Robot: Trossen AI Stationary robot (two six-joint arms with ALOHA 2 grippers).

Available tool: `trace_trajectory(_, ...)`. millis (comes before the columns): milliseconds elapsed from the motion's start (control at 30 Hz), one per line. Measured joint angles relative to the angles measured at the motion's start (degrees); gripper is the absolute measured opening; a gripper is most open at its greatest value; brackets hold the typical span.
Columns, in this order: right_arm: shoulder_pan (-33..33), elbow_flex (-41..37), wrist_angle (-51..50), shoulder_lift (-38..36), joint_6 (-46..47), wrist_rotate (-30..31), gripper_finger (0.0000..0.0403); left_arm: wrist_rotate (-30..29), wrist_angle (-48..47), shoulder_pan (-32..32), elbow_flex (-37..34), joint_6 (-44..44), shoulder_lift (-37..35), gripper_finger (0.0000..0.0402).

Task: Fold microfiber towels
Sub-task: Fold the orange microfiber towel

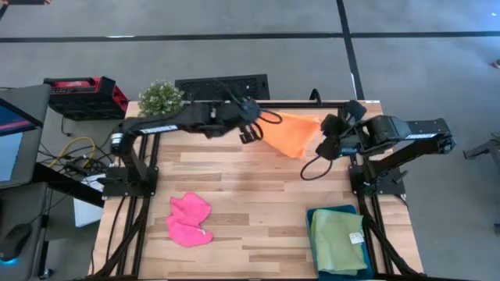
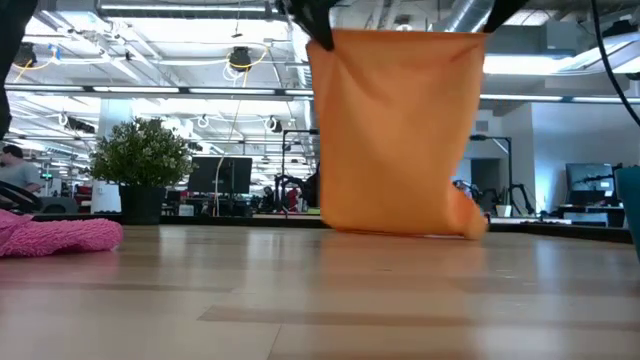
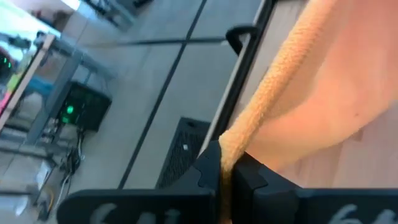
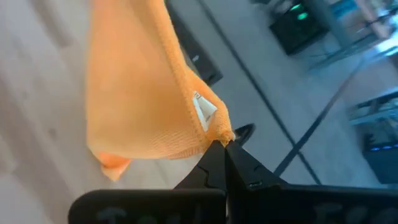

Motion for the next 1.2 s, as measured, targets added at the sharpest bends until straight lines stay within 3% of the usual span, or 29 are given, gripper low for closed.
trace_trajectory(133,-2.42,1.31,3.61,0.00,-3.76,3.32,0.0008,1.13,0.23,1.38,0.00,2.94,-3.64,0.0000)
trace_trajectory(433,-12.91,1.43,20.10,0.96,-21.22,3.25,0.0008,0.39,0.33,7.60,0.04,7.63,-5.49,0.0000)
trace_trajectory(633,-22.05,1.43,31.10,1.22,-31.36,3.14,0.0008,0.64,7.67,12.18,0.02,12.68,-5.23,0.0000)
trace_trajectory(800,-25.35,1.43,35.74,0.97,-35.22,3.25,0.0008,0.45,13.01,12.02,0.04,19.66,-5.43,0.0000)
trace_trajectory(933,-24.92,1.43,30.89,1.12,-33.82,0.81,0.0008,1.45,6.92,10.47,0.04,17.93,-5.39,0.0000)
trace_trajectory(1200,-20.65,-4.52,22.70,1.92,-23.07,-11.36,0.0008,8.88,-13.55,6.88,0.03,1.83,-5.25,0.0000)
